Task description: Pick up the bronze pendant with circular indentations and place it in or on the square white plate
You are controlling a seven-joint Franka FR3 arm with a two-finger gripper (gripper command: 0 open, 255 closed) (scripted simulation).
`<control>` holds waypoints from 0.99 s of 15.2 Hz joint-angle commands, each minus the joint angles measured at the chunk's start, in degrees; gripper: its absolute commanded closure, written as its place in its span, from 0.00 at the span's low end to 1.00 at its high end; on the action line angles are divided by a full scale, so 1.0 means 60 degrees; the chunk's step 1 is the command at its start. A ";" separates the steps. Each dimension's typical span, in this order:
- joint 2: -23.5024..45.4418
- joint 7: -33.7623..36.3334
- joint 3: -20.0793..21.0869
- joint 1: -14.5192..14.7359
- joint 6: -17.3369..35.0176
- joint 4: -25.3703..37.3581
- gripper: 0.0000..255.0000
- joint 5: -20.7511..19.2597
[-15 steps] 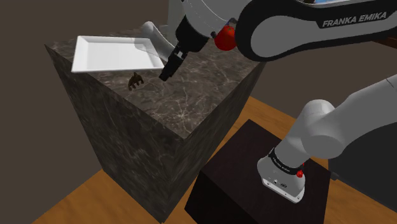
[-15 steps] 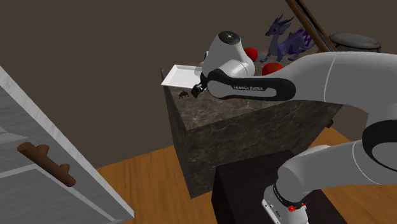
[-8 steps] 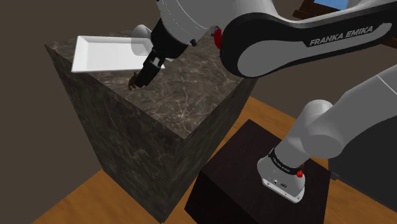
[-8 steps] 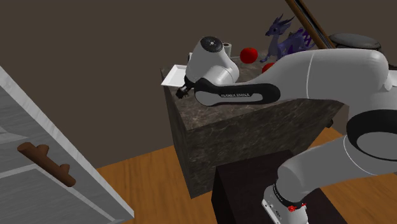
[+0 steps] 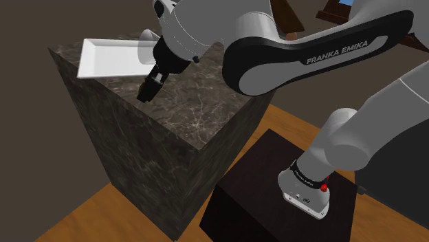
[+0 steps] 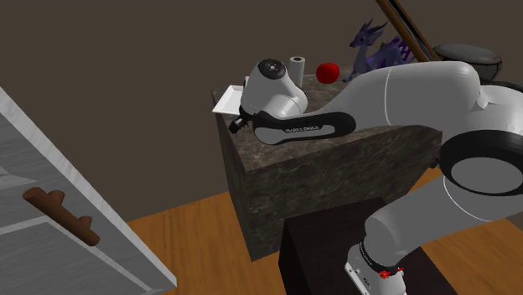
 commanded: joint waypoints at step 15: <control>0.0042 0.0016 0.0009 -0.0017 0.0029 0.0013 1.00 -0.0033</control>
